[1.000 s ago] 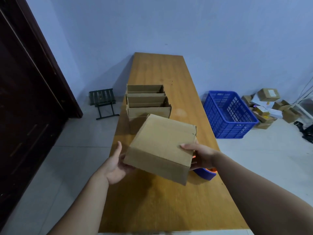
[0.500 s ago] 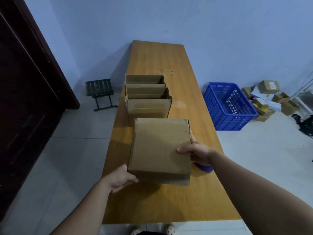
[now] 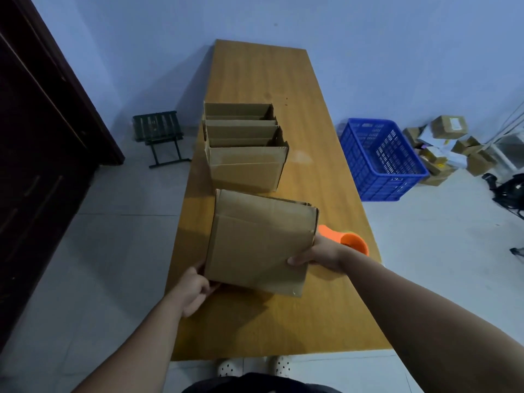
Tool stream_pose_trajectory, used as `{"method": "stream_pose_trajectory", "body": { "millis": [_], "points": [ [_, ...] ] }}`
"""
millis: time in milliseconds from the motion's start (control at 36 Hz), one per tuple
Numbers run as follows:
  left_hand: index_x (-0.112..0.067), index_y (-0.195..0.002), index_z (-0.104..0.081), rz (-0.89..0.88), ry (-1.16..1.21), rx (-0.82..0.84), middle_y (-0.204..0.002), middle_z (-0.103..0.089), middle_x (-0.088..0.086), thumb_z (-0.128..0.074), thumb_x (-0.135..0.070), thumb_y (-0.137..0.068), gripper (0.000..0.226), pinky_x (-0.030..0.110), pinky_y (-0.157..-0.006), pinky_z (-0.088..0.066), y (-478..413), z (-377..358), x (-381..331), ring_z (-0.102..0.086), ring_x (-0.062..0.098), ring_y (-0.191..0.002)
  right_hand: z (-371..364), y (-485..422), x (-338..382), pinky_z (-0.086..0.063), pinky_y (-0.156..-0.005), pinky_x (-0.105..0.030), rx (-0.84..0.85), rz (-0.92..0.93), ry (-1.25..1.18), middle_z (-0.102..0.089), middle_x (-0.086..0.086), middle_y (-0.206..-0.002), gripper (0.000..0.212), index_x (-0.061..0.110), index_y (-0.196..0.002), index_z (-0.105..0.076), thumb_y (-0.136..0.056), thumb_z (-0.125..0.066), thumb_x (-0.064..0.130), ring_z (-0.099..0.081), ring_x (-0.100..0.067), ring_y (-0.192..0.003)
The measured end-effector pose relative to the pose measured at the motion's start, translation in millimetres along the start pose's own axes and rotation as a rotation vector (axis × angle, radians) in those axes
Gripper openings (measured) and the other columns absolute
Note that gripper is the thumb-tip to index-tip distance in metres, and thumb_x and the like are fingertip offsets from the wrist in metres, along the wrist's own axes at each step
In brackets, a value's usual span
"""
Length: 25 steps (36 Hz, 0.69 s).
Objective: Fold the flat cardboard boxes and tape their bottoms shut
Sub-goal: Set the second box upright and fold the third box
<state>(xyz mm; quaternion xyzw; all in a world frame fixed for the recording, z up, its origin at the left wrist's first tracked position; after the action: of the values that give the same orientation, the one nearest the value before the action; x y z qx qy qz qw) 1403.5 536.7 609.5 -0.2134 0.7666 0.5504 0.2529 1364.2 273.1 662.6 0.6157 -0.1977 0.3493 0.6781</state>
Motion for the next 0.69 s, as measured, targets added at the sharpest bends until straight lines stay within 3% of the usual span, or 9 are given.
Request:
{"method": "stream_pose_trajectory", "body": {
  "millis": [83, 194, 250, 306, 444, 583, 639, 694],
  "points": [
    [-0.01, -0.132, -0.045, 0.036, 0.224, -0.025, -0.114, -0.055, 0.02, -0.02, 0.025, -0.078, 0.069, 0.039, -0.094, -0.041, 5.3, 4.9, 1.8, -0.052, 0.033, -0.104, -1.4, -2.9, -7.9, -0.05, -0.097, -0.038, -0.026, -0.004, 0.042, -0.047, -0.001, -0.136, 0.13, 0.025, -0.152, -0.014, -0.048, -0.091, 0.023, -0.047, -0.022, -0.124],
    [0.0, -0.128, -0.05, 0.004, 0.457, -0.012, -0.117, -0.058, 0.022, -0.036, -0.011, -0.095, 0.037, 0.042, -0.085, -0.046, 6.3, 7.8, -6.0, -0.056, 0.035, -0.105, -10.2, -5.9, -2.1, -0.049, -0.095, -0.034, -0.036, 0.065, 0.081, -0.047, 0.003, -0.134, 0.123, 0.032, -0.15, -0.017, -0.049, -0.089, 0.026, -0.046, -0.02, -0.124],
    [-0.008, -0.136, -0.045, -0.042, 0.474, -0.067, -0.126, -0.058, 0.02, -0.038, -0.042, -0.1, 0.05, 0.043, -0.092, -0.047, 2.6, 8.0, -13.4, -0.055, 0.032, -0.115, -16.2, -7.6, 6.2, -0.049, -0.096, -0.035, -0.055, 0.121, 0.09, -0.047, 0.005, -0.133, 0.122, 0.034, -0.149, -0.016, -0.051, -0.088, 0.026, -0.045, -0.018, -0.125],
    [-0.015, -0.14, -0.042, -0.088, 0.334, -0.143, -0.133, -0.055, 0.015, -0.035, -0.055, -0.097, 0.059, 0.044, -0.101, -0.044, -0.6, 7.1, -21.4, -0.051, 0.029, -0.124, -19.9, -8.7, 13.6, -0.051, -0.097, -0.039, -0.077, 0.168, 0.117, -0.047, 0.004, -0.133, 0.122, 0.032, -0.149, -0.016, -0.05, -0.089, 0.029, -0.046, -0.018, -0.125],
    [-0.023, -0.135, -0.047, -0.069, 0.124, -0.303, -0.137, -0.052, 0.012, -0.034, -0.054, -0.098, 0.05, 0.05, -0.112, -0.032, -0.6, 11.7, -20.1, -0.044, 0.029, -0.13, -21.6, -8.6, 18.1, -0.045, -0.103, -0.036, -0.113, 0.187, 0.223, -0.043, 0.003, -0.136, 0.099, 0.026, -0.145, -0.025, -0.067, -0.085, 0.015, -0.041, -0.017, -0.129],
    [-0.012, -0.133, -0.048, -0.101, 0.043, -0.299, -0.13, -0.052, 0.006, -0.03, -0.031, -0.105, 0.039, 0.036, -0.107, -0.033, 3.6, 4.2, -12.3, -0.043, 0.022, -0.127, -11.6, -2.1, 22.0, -0.042, -0.105, -0.036, -0.223, 0.203, 0.42, -0.038, 0.001, -0.143, 0.092, 0.025, -0.148, -0.026, -0.074, -0.082, 0.02, -0.039, -0.02, -0.132],
    [-0.01, -0.136, -0.044, -0.103, -0.002, -0.296, -0.129, -0.049, 0.006, -0.029, -0.016, -0.105, 0.034, 0.034, -0.104, -0.034, 4.5, 4.2, -10.6, -0.043, 0.022, -0.126, -8.9, 0.8, 23.9, -0.047, -0.099, -0.032, -0.217, 0.193, 0.432, -0.04, 0.0, -0.14, 0.089, 0.025, -0.146, -0.028, -0.075, -0.082, 0.022, -0.042, -0.021, -0.13],
    [-0.01, -0.14, -0.041, -0.085, -0.052, -0.299, -0.137, -0.048, 0.009, -0.03, -0.011, -0.105, 0.037, 0.031, -0.097, -0.036, 2.2, 7.5, -8.9, -0.041, 0.025, -0.132, -13.5, 5.6, 23.7, -0.047, -0.087, -0.019, -0.094, 0.128, 0.341, -0.044, 0.006, -0.13, 0.081, 0.023, -0.143, -0.033, -0.077, -0.08, 0.023, -0.044, -0.019, -0.126]
  ]
}}
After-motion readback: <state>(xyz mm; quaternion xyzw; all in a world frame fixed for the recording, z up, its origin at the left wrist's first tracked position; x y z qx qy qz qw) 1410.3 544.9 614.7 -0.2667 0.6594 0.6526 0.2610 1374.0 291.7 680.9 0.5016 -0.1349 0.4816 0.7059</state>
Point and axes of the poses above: each hand's wrist, its own y-axis away from the middle knuckle, its own z-axis out of the back of the hand, x = y × z, the point moved 8 cm from there along -y, towards the middle knuckle
